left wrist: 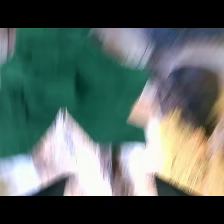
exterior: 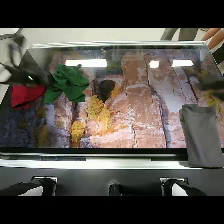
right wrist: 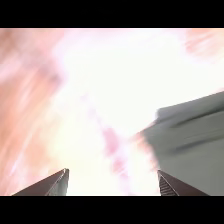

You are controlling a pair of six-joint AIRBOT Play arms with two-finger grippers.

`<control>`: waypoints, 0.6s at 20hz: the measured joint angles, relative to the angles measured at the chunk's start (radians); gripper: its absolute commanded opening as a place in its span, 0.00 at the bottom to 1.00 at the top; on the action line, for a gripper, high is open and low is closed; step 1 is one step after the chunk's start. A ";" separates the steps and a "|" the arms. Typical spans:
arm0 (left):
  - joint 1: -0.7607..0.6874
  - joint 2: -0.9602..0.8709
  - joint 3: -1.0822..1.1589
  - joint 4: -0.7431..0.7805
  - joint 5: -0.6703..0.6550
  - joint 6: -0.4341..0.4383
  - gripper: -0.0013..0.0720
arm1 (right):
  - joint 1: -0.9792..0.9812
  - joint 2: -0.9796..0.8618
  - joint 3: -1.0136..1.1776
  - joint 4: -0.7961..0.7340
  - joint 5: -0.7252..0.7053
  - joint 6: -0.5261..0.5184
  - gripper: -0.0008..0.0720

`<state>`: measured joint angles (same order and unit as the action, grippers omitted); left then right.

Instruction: Fold the shirts.

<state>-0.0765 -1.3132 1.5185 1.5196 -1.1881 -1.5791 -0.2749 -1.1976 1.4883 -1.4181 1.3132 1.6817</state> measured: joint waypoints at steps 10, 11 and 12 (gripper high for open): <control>-0.030 0.037 -0.322 -0.007 -0.050 -0.105 0.99 | 0.339 -0.179 -0.106 0.039 0.145 0.080 0.89; -0.030 0.037 -0.326 -0.007 -0.050 -0.108 0.99 | 0.344 -0.180 -0.107 0.037 0.147 0.080 0.89; -0.031 0.039 -0.329 -0.007 -0.048 -0.109 0.99 | 0.347 -0.182 -0.109 0.035 0.149 0.080 0.89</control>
<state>-0.1074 -1.2747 1.1896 1.5124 -1.2358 -1.6878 0.0723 -1.3800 1.3796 -1.3834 1.4620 1.7618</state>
